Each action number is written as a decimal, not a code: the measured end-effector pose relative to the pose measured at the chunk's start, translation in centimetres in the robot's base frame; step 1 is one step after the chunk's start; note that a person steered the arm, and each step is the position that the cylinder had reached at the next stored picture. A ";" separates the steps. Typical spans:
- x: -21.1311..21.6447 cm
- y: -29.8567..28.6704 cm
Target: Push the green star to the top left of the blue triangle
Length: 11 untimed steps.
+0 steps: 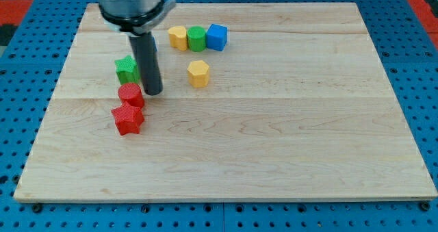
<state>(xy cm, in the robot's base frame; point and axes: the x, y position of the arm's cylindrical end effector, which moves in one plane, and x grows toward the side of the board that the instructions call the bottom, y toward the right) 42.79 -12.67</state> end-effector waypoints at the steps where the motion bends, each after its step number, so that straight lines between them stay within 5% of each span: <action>1: 0.0 -1.7; 5: 0.0 1.2; 8: -5.2 4.7; 10: -1.7 3.7; 11: 0.1 -2.0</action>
